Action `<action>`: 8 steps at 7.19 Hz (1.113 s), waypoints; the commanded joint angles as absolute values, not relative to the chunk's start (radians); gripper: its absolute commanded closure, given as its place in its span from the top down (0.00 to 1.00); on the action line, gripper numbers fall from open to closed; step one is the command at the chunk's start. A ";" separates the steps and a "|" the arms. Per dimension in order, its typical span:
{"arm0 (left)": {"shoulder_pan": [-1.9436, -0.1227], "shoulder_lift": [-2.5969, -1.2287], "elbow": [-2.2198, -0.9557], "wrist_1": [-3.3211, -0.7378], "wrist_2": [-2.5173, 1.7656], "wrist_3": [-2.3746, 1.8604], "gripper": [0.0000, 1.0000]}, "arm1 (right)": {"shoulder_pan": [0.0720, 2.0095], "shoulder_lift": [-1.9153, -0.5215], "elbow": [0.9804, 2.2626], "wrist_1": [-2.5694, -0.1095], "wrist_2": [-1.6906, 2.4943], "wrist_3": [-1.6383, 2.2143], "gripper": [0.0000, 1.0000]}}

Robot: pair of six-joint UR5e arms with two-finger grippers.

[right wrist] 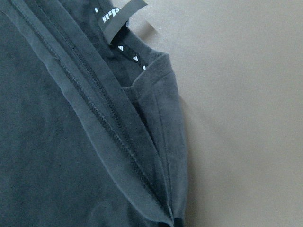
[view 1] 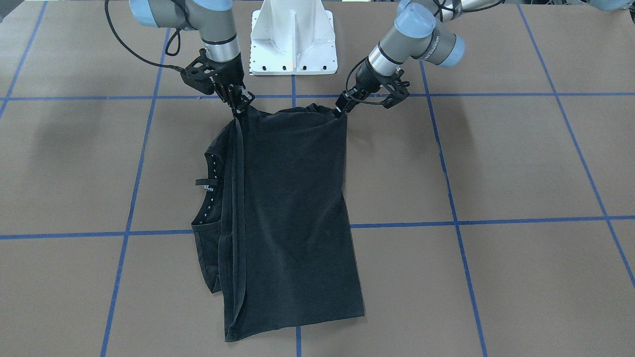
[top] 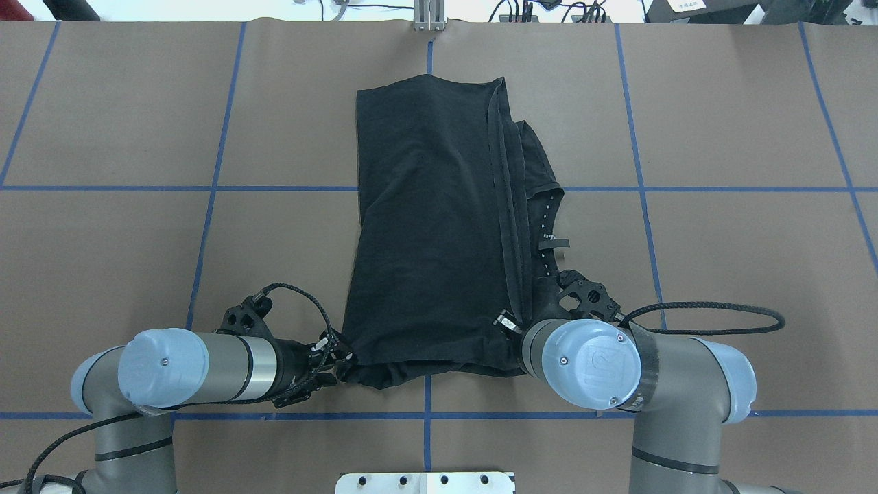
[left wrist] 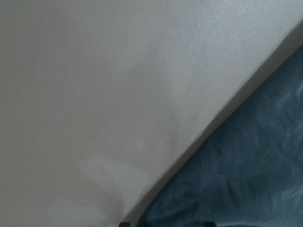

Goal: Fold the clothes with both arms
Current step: 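Grasp the near corners with the left and right grippers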

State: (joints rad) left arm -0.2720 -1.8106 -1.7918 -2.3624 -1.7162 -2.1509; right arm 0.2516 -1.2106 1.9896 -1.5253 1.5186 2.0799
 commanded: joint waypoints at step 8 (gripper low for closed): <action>-0.259 -1.677 -2.020 -2.358 -1.724 -2.186 0.00 | 0.256 -1.227 2.064 -1.528 1.523 2.080 0.00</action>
State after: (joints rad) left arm -0.2665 -1.7134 -1.9441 -2.3613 -1.7214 -2.1773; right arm 0.2550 -1.2187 2.0289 -1.5264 1.5196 2.0801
